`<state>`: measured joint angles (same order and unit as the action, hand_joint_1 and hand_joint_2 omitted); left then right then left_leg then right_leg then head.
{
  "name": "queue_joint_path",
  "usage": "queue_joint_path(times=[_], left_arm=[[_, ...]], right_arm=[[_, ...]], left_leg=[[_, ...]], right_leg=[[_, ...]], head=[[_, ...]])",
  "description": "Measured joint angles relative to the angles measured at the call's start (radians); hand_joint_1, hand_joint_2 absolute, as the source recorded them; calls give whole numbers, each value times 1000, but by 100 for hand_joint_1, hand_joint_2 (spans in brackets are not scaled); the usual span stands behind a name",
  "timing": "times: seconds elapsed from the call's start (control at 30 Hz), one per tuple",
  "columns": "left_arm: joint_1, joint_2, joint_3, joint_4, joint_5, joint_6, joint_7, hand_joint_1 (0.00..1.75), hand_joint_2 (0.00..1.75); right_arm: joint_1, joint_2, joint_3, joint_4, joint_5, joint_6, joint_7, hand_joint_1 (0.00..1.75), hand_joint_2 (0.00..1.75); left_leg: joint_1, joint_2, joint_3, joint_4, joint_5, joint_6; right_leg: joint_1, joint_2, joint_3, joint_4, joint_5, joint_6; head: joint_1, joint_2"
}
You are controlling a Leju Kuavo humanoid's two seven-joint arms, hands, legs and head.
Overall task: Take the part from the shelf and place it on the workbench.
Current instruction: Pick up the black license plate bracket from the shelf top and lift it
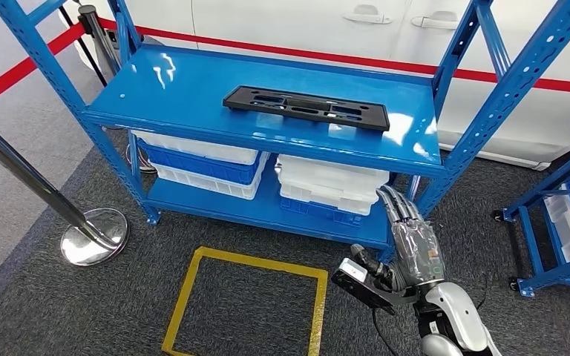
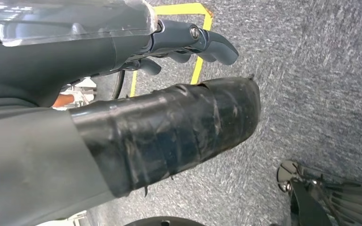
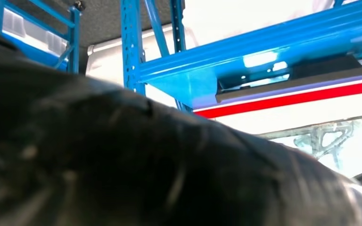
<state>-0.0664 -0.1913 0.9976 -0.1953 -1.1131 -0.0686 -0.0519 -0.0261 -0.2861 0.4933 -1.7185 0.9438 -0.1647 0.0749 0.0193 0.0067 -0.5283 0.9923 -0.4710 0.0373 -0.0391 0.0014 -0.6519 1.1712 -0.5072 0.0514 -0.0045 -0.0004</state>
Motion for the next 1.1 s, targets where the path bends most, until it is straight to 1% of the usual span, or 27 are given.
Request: queue_joint_path(times=[0.03,0.07,0.1,0.2,0.23,0.27,0.3,0.37,0.4,0.43,0.47,0.5,0.53,0.57,0.6,0.67,0.73,0.77,0.8,0.87,0.9,0.93,0.97,1.0,1.03,1.07,1.1], left_arm=[[0,0,0,0,0,0,0,0,0],[-1,1,0,0,0,1,0,0,0],[-1,1,0,0,0,1,0,0,0],[-1,1,0,0,0,2,1,0,0],[-1,1,0,0,0,2,1,0,0],[-1,1,0,0,0,2,1,0,0],[-2,1,0,0,0,2,1,0,0],[-2,1,0,0,0,2,1,0,0],[-1,1,0,0,0,2,1,0,0],[1,1,0,0,0,2,1,0,0],[2,1,0,0,0,2,1,0,0],[3,1,0,0,0,2,2,0,0],[4,2,0,0,0,2,2,0,0],[5,2,0,0,0,2,2,0,0],[4,3,0,0,0,2,2,0,0],[2,4,0,0,0,3,2,0,0],[2,3,0,0,0,3,2,0,0],[3,2,0,0,-1,3,2,0,0],[4,2,0,0,-1,3,2,0,0],[4,1,0,0,-1,2,3,0,0],[4,1,0,0,-1,1,3,0,0],[4,0,0,0,-1,0,3,0,0],[4,0,0,0,-1,0,3,0,0],[4,-1,0,0,-1,0,2,0,0],[4,-2,0,0,-1,0,2,0,0],[4,-2,0,0,-2,0,2,0,0],[2,-2,0,0,-2,0,2,0,0]], right_arm=[[1,0,1,0,3,1,-2,0,0],[2,1,2,-2,5,2,-3,0,0],[4,1,3,-3,6,3,-4,0,0],[11,1,6,-6,7,4,-6,0,0],[12,1,7,-8,7,4,-6,0,0],[12,2,7,-10,7,4,-6,0,0],[13,2,7,-12,7,4,-6,0,0],[14,2,8,-13,7,4,-6,0,0],[16,2,8,-13,7,4,-6,0,0],[17,2,9,-13,7,4,-6,0,0],[17,2,10,-13,7,4,-6,0,0],[18,2,10,-13,7,4,-6,0,0],[18,2,11,-14,7,4,-6,0,0],[18,3,11,-14,7,4,-6,0,0],[18,3,12,-14,7,4,-6,0,0],[19,3,13,-15,7,4,-6,0,0],[18,3,14,-17,8,4,-8,0,0],[16,4,15,-18,10,5,-10,0,0],[14,4,16,-19,12,7,-13,0,0],[10,4,22,-17,19,15,-19,0,0],[10,4,28,-15,23,18,-22,0,0],[9,5,35,-12,27,20,-25,0,0],[7,5,44,-10,30,21,-28,0,0],[4,6,52,-8,34,24,-32,0,0],[0,6,60,-7,38,26,-36,0,0],[-6,8,70,-6,42,30,-40,0,0],[-13,11,81,-5,46,35,-44,0,0]], left_leg=[[2,0,-1,9,-8,-9],[2,-1,-3,17,-15,-18],[1,-2,-5,24,-21,-26],[2,-2,-4,27,-27,-41],[5,-2,-7,40,-36,-44],[6,-2,-20,70,-53,-47],[7,-3,-45,122,-78,-49],[6,-3,-123,263,-130,-49],[6,-3,-157,314,-139,-47],[5,-3,-174,329,-126,-44],[3,-3,-171,303,-93,-38],[0,-4,-151,242,-46,-30],[-4,-6,-123,174,-8,-19],[-9,-7,-98,116,18,-10],[-13,-9,-82,77,27,-4],[-20,-9,-71,50,20,0],[-14,-8,-58,30,20,3],[-11,-7,-48,18,21,6],[-7,-5,-39,9,22,9],[-9,-3,-28,6,16,14],[-10,-3,-24,6,11,15],[-10,-4,-18,6,6,14],[-10,-4,-10,7,-1,13],[-10,-5,0,8,-8,11],[-9,-5,9,9,-17,8],[-11,-5,15,13,-26,4],[-13,-5,17,16,-33,-1]], right_leg=[[-1,-2,28,-59,25,4],[0,-2,49,-103,40,2],[2,-1,58,-122,41,-3],[6,5,58,-119,34,-30],[6,6,62,-120,33,-38],[6,6,66,-122,31,-46],[7,5,71,-124,29,-52],[12,5,76,-124,23,-61],[16,6,79,-124,20,-64],[19,8,83,-124,17,-66],[22,11,90,-124,13,-67],[24,13,97,-124,8,-66],[26,15,103,-125,3,-65],[28,16,107,-125,-2,-63],[28,16,107,-126,-5,-59],[26,16,106,-130,-7,-48],[25,13,111,-130,-12,-38],[26,11,104,-111,-24,-34],[26,9,86,-71,-42,-31],[23,5,13,53,-88,-26],[23,5,-23,105,-97,-23],[22,4,-47,127,-88,-21],[21,4,-50,112,-58,-20],[20,3,-35,59,-12,-20],[19,2,-10,-5,29,-23],[20,0,13,-61,58,-27],[23,-1,30,-100,69,-32]], head=[[1,0],[1,0],[1,0],[1,0],[1,0],[1,0],[0,0],[0,0],[0,0],[0,0],[0,0],[0,0],[1,0],[2,0],[2,0],[2,0],[3,0],[4,0],[4,0],[5,0],[5,0],[5,0],[5,0],[5,0],[5,0],[5,0],[5,0]])
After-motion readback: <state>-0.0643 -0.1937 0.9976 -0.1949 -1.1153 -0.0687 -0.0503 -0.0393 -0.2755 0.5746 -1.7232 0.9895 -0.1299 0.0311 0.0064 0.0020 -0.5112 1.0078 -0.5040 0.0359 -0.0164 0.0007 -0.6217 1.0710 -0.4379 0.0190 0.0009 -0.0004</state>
